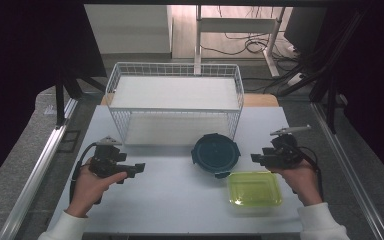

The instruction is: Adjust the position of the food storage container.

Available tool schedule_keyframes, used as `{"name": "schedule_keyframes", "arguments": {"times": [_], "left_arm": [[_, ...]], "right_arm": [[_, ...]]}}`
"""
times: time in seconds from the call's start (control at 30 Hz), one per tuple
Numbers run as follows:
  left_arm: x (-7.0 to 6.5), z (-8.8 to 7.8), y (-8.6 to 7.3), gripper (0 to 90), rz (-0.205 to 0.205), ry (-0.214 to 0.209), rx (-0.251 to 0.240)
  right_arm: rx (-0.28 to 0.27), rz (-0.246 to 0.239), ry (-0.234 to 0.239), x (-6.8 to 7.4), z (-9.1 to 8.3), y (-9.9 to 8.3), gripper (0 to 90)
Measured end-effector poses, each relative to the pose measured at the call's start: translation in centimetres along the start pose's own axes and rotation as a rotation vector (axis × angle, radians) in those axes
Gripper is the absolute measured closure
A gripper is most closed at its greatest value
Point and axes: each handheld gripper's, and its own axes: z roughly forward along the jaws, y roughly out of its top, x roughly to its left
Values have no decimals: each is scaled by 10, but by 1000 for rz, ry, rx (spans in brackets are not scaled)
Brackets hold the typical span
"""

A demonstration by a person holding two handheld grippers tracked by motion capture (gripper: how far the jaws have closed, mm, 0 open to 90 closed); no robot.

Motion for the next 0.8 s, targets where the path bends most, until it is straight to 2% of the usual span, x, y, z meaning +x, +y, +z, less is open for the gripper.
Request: {"name": "schedule_keyframes", "arguments": {"times": [0.03,0.07,0.17,0.2,0.23,0.27,0.33,0.4,0.67,0.8], "left_arm": [[0,1,-1,187,-1,-3,4],[0,1,-1,187,-1,-3,4],[0,2,-2,187,-6,-3,8],[1,3,-3,187,-8,-5,11],[1,3,-3,187,-8,-5,11],[1,4,-4,187,-9,-4,15],[1,4,-4,187,-10,-4,15],[2,5,-5,187,-9,-4,21],[3,8,-7,188,-13,-2,33],[5,10,-9,188,-16,-1,41]], "right_arm": [[14,1,-4,-1,8,6,551],[14,1,-4,-1,8,6,551],[45,4,-11,-3,18,15,656],[65,-1,-21,-4,25,20,735],[65,-1,-21,-4,25,20,735],[84,-3,-29,-6,33,25,801],[94,-4,-34,-8,37,26,831],[121,-5,-48,-11,51,31,883],[198,-23,-90,-13,84,38,889],[230,-47,-86,-9,95,40,889]]}}
